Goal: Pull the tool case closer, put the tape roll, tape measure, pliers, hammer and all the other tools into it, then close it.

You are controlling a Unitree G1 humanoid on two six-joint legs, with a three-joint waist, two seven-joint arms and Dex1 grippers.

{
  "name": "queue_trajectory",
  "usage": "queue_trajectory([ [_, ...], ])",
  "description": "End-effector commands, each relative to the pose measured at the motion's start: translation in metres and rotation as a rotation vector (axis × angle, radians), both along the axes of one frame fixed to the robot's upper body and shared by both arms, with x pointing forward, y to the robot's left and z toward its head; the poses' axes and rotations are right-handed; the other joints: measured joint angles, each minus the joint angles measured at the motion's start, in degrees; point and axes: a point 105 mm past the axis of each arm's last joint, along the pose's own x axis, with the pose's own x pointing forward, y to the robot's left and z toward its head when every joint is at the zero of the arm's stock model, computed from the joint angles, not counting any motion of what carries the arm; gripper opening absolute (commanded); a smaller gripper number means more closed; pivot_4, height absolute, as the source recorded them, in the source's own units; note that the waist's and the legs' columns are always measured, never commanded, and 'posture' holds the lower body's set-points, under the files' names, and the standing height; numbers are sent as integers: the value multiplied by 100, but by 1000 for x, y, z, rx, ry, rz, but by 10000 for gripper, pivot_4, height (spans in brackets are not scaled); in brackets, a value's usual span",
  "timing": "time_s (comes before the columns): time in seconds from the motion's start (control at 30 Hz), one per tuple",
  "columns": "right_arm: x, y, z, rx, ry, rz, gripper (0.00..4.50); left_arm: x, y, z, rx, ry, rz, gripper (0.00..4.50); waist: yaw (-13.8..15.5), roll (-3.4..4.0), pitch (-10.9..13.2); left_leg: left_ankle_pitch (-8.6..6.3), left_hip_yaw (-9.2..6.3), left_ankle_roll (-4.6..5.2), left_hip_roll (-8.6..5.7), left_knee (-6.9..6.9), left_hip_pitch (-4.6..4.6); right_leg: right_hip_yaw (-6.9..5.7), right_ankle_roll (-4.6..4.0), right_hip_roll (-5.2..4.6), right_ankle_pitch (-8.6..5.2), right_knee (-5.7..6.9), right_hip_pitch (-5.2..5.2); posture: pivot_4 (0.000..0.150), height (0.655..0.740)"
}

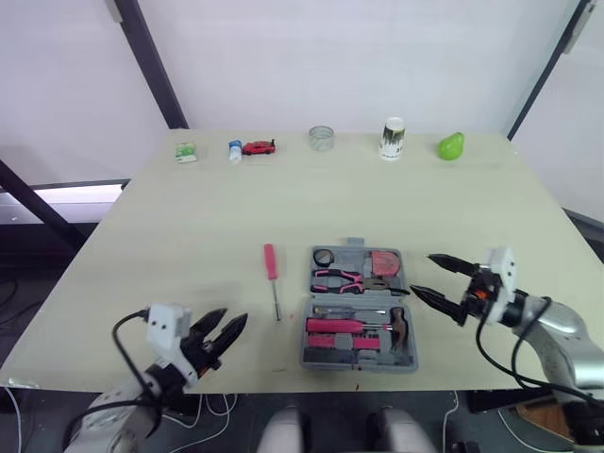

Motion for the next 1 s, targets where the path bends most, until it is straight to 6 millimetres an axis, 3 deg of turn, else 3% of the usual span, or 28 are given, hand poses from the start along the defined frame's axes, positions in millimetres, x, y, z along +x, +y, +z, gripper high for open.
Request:
queue_trajectory([
  [0.03, -19, -32, 11, -47, -38, -35, 45000, -17, 22, -1, 34, 2, 54, 43984, -13, -1, 7, 0, 1, 0, 0, -1, 0, 0, 0, -1, -1, -1, 0, 1500, 7400],
  [0.3, -48, -83, -8, -131, 47, -116, 45000, -33, 35, -9, 55, 39, 70, 43984, -17, -37, 37, -1, 4, -1, 6, 0, 5, 2, 13, -7, -19, 0, -13, 1500, 7400],
  [0.5, -49, -91, -13, -129, 41, -141, 45000, -26, 30, 1, 57, 16, 59, 43984, -17, -38, 46, -2, 14, -1, 8, -4, -3, 10, -5, -12, -9, 0, -20, 1500, 7400],
  [0.73, -33, -63, -1, -69, -33, -55, 45000, 6, 16, 26, 57, -64, 76, 43984, -13, -37, 51, -1, 13, -1, 5, -2, -2, 9, -7, -9, -6, 4, -18, 1500, 7400],
  [0.93, -27, -15, 22, -21, -92, 140, 45000, 42, 4, 40, 116, -63, 128, 43984, -11, -31, 55, -1, 10, -1, 1, -3, -4, 8, -5, -3, -3, 7, -15, 1500, 7400],
  [1.0, -26, -9, 26, -12, -97, 161, 45000, 47, 3, 41, 130, -54, 138, 43984, -11, -33, 56, -1, 8, -1, 0, -2, -4, 8, 9, -2, 6, 7, -15, 1500, 7400],
])
